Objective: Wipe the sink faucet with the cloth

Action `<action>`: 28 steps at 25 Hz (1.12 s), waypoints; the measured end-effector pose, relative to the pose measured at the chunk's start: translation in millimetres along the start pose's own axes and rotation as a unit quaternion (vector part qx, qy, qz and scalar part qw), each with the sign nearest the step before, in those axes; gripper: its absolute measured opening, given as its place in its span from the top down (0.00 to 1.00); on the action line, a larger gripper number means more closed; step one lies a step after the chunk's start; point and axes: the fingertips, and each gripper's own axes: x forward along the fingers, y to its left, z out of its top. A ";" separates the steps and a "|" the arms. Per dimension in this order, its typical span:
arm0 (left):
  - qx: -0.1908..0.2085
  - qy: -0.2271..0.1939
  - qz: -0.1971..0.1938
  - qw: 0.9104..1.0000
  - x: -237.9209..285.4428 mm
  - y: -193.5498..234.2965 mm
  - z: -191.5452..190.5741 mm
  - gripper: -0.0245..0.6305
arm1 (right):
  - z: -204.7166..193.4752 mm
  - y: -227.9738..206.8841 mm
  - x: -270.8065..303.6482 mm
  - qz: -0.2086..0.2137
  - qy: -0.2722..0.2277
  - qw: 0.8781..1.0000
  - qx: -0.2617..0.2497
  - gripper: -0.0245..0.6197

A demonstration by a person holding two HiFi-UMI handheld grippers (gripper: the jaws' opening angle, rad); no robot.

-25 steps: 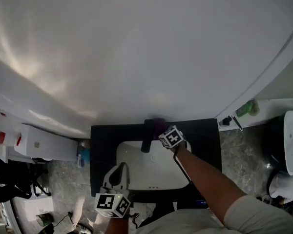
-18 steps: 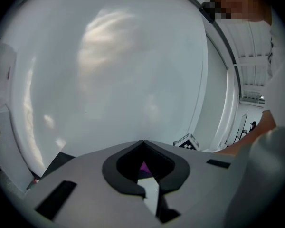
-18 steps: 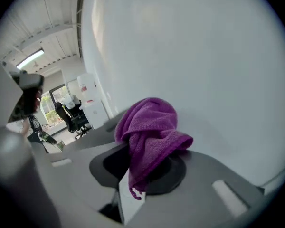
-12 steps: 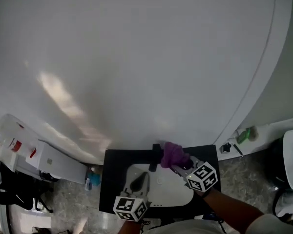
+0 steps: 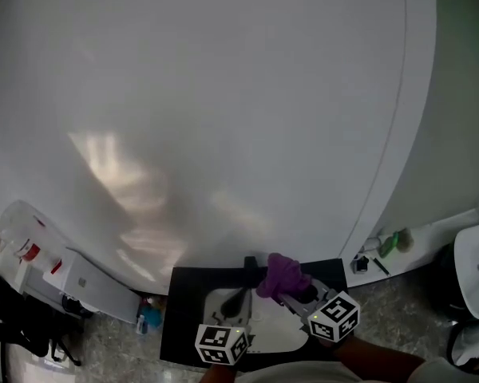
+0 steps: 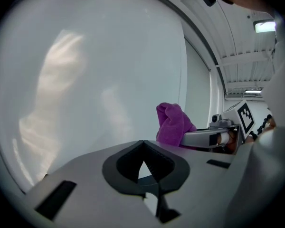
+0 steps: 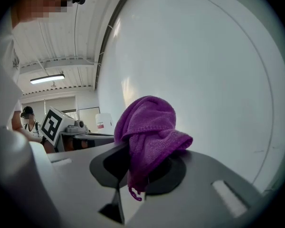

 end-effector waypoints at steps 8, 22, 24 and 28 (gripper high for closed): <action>0.000 0.000 -0.004 1.000 8.2 -5.5 3.0 0.95 | 8.1 -3.8 -0.8 -0.003 -0.003 1.000 -0.022 0.86; -0.001 0.006 -0.013 1.000 6.2 -9.2 -2.1 0.95 | 13.1 -3.3 -1.3 -0.002 -0.007 1.000 -0.024 0.86; -0.003 0.007 -0.013 1.000 4.7 -8.5 -2.9 0.95 | 13.6 -1.1 -0.9 -0.001 -0.007 1.000 -0.024 0.86; -0.005 0.007 -0.014 1.000 2.9 -10.6 -3.6 0.95 | 14.2 2.5 -3.0 -0.001 -0.007 1.000 -0.026 0.86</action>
